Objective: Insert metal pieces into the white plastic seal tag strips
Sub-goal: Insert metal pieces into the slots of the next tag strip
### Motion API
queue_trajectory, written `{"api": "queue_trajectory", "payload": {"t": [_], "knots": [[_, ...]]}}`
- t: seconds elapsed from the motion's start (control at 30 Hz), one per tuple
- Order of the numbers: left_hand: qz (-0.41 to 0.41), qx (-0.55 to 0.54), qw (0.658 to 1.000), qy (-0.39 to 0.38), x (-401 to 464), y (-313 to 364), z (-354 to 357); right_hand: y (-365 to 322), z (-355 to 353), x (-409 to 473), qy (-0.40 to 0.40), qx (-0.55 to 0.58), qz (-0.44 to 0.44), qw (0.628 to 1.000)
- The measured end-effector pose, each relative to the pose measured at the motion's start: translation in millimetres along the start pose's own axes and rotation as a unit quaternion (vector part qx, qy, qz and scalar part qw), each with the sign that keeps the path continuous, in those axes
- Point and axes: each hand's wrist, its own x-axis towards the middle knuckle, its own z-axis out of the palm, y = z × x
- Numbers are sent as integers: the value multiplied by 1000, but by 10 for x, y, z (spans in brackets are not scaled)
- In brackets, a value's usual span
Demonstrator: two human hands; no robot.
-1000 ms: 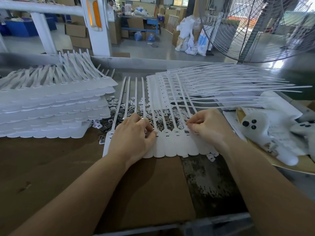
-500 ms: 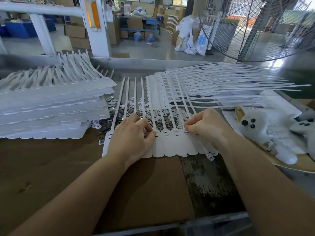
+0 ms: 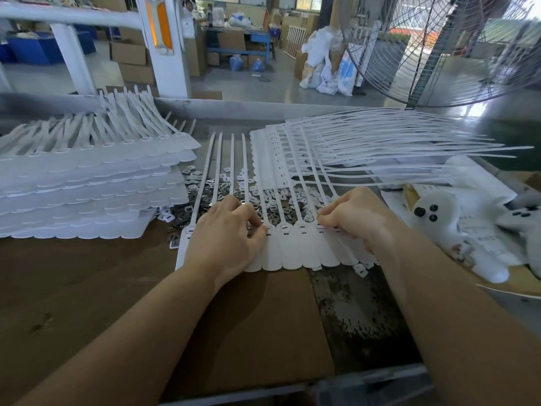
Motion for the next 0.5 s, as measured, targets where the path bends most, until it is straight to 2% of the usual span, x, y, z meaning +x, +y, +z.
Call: {"api": "queue_trajectory", "payload": {"t": [0.3,0.5], "knots": [[0,2,1000,-1,-4,2,-2,120,46,-14,26,29,-37,999],[-3,5,1000,-3,7,-1,4,60,53,21,35,20,-2,999]]}}
